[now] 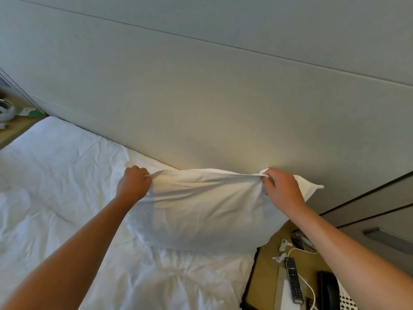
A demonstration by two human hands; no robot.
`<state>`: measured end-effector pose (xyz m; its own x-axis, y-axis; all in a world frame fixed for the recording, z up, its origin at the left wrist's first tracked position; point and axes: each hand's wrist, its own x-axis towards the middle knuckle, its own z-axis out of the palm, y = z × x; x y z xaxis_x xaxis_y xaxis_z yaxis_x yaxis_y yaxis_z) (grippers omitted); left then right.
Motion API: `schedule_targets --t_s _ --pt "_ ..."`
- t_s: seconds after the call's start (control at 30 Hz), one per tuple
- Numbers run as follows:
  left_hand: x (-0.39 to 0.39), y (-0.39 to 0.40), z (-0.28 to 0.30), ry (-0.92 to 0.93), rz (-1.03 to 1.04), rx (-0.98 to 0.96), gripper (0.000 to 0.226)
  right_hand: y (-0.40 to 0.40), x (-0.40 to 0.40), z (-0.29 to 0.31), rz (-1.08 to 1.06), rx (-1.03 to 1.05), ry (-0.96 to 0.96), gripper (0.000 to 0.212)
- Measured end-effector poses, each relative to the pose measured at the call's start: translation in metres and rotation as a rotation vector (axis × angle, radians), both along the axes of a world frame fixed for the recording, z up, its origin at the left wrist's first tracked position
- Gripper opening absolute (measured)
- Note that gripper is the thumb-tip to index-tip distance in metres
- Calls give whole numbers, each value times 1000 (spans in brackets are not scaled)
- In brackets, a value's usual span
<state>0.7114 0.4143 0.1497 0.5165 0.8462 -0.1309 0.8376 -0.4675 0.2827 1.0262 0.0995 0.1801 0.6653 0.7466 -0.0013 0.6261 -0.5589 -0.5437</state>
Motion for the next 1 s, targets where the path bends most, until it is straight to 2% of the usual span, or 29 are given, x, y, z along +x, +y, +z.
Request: schedule_targets --t_s 0.1,0.33,0.57,0.73,1.0 --pt "-11 3 -2 21 -4 14 27 -1 -6 -5 -27 17 -31 27" --pt "-51 5 9 13 -41 121 24 -3 -18 -9 -63 109 36 26" --pt "-75 1 23 -62 -15 171 20 -12 -30 -9 -86 137 -1 26" --pt "-78 8 32 -102 37 246 26 -12 -43 -2 -91 155 -5 31" --pt "-82 32 58 -235 120 251 28 6 -64 26 -63 235 -21 34"
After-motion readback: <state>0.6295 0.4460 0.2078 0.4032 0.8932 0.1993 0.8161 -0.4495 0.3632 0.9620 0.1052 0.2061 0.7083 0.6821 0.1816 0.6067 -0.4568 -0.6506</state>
